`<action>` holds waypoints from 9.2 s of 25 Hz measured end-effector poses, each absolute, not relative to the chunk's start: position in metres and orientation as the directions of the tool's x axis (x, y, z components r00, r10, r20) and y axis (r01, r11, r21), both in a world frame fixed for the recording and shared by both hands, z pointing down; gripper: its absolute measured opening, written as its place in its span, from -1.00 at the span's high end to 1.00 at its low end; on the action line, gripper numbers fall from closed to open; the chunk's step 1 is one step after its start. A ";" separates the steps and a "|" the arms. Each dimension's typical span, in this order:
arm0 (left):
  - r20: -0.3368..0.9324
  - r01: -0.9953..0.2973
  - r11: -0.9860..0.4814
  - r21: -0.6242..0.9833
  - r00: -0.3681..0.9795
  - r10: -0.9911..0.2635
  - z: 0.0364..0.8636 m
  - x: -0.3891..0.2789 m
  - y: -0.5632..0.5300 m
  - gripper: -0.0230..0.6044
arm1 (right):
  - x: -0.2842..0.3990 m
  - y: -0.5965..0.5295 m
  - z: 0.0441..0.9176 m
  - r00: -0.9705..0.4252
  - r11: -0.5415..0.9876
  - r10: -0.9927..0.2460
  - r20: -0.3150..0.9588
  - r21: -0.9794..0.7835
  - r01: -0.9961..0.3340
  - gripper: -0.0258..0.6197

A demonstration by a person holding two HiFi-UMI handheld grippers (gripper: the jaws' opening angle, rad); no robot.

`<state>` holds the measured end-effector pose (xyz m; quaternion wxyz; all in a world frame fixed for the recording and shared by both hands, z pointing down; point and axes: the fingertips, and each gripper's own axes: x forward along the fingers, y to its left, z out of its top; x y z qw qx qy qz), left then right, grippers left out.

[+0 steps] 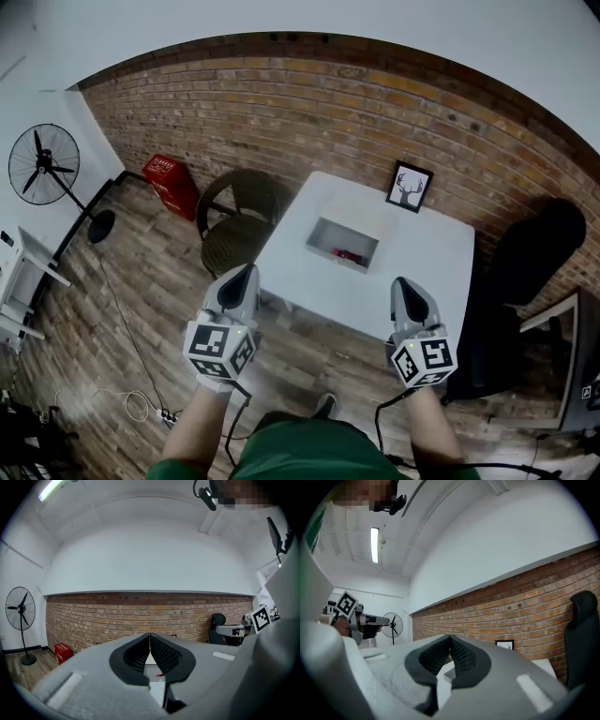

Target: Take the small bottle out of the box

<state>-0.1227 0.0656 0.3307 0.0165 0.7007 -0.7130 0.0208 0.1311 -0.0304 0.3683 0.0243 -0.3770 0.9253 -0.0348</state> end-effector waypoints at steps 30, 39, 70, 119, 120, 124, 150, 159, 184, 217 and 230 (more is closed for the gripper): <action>0.176 -0.965 -0.257 0.054 0.263 -0.949 0.432 -0.219 -0.167 0.88 | 0.019 -0.203 0.450 -0.620 0.679 -0.727 0.297 0.169 -0.715 0.91; 0.264 -0.941 -0.321 0.102 0.337 -0.904 0.487 -0.258 -0.182 0.88 | -0.051 -0.226 0.550 -0.625 0.882 -0.441 0.644 0.182 -0.434 0.75; 0.435 -0.978 0.132 0.163 -0.049 -0.899 0.537 -0.342 -0.082 0.88 | -0.086 -0.255 0.770 -0.106 0.979 0.154 0.982 -0.166 -0.117 0.43; 0.345 -0.883 -0.449 0.134 0.466 -0.814 0.501 -0.182 -0.199 0.88 | 0.123 -0.282 0.601 -0.438 0.539 -0.610 0.661 -0.059 -0.840 0.47; 0.348 -0.883 -0.449 0.133 0.466 -0.813 0.501 -0.179 -0.200 0.88 | 0.129 -0.283 0.604 -0.430 0.532 -0.615 0.661 -0.055 -0.845 0.47; 0.366 -0.892 -0.434 0.129 0.449 -0.815 0.505 -0.168 -0.200 0.88 | 0.143 -0.290 0.616 -0.412 0.527 -0.626 0.662 -0.030 -0.849 0.47; 0.441 -0.971 -0.226 0.076 0.236 -0.866 0.507 -0.132 -0.190 0.88 | 0.283 -0.416 0.663 -0.268 0.391 -0.732 0.626 0.064 -0.918 0.47; 0.452 -0.982 -0.176 0.067 0.187 -0.872 0.509 -0.121 -0.189 0.88 | 0.295 -0.416 0.685 -0.261 0.351 -0.750 0.608 0.030 -0.936 0.46; 0.289 -0.941 -0.330 0.081 0.339 -0.895 0.462 -0.108 -0.257 0.88 | 0.294 -0.347 0.498 -0.239 0.235 -0.935 0.260 -0.049 -0.971 0.35; 0.008 -0.877 -0.479 0.037 0.479 -0.878 0.349 -0.076 -0.269 0.88 | 0.234 -0.227 0.354 -0.189 0.189 -0.982 -0.009 -0.010 -0.982 0.89; 0.037 -0.863 -0.505 0.030 0.506 -0.862 0.357 -0.050 -0.267 0.88 | 0.242 -0.227 0.364 -0.204 0.205 -0.978 0.034 0.026 -0.978 0.91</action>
